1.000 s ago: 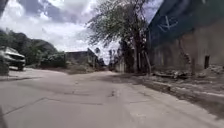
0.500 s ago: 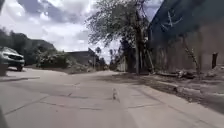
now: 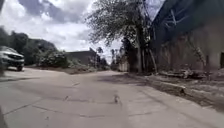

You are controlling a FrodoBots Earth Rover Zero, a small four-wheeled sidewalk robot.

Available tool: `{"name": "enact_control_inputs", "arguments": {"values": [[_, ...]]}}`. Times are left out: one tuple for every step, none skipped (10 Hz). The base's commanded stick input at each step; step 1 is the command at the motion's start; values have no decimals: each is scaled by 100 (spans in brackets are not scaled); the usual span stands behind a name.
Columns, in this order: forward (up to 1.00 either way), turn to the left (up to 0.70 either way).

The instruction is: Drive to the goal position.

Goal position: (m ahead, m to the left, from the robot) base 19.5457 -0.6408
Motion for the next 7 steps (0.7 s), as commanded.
{"name": "enact_control_inputs", "arguments": {"values": [[50,0],[50,0],[50,0],[50,0],[50,0],[50,0],[50,0]]}}
